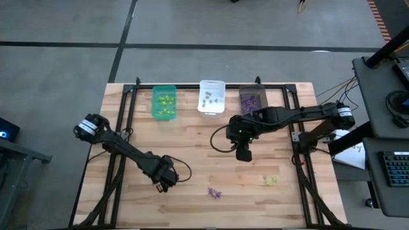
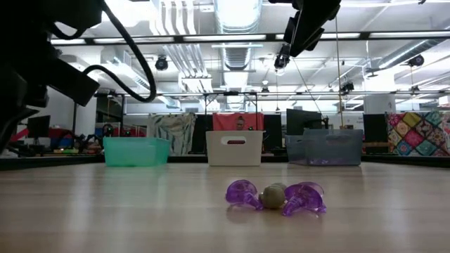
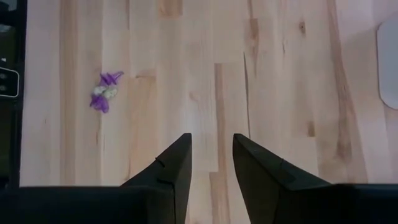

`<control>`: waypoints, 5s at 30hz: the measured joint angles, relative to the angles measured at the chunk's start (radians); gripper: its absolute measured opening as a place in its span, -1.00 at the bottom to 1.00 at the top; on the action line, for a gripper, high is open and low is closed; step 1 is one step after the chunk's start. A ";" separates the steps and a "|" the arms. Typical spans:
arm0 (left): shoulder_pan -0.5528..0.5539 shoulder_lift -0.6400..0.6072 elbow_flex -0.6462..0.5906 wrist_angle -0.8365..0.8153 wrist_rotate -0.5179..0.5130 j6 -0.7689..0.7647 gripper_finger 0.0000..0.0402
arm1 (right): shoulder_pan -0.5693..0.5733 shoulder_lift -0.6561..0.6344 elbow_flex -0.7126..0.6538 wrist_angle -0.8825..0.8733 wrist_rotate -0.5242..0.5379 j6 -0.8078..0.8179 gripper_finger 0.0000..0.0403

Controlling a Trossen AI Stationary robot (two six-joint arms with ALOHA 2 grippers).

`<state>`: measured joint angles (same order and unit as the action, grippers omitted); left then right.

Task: Sort Halloween decoration
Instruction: Put the white skull toy into the white bin, then put the purple witch hat toy into the gray bin

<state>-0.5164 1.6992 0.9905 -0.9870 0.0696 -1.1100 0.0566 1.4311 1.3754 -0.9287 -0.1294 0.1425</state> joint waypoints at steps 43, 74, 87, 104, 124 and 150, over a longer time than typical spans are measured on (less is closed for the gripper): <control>-0.061 0.056 0.000 0.069 -0.016 0.024 -0.98 | 0.000 0.001 -0.001 0.030 0.000 0.007 -0.52; 0.351 -0.100 0.171 0.376 -0.473 0.959 -1.00 | 0.175 -0.074 -0.252 0.139 -0.001 0.154 -0.56; 0.795 -0.049 0.161 0.869 -0.191 1.198 -1.00 | 0.174 -0.235 -0.452 0.521 0.056 0.161 -0.59; 0.978 0.148 0.271 0.885 -0.155 1.101 -0.98 | 0.174 -0.214 -0.451 0.546 0.213 0.155 -0.61; 0.962 0.194 0.324 0.802 -0.154 1.105 -0.55 | 0.179 -0.213 -0.542 0.635 0.341 0.274 -0.62; 0.605 -0.062 0.192 0.814 -0.086 1.075 -0.61 | 0.179 -0.206 -0.546 0.650 0.381 0.576 -0.67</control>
<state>0.0884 1.6369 1.1822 -0.1734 -0.0162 -0.0347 0.2352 1.2254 0.8295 -0.2784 0.2517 0.7180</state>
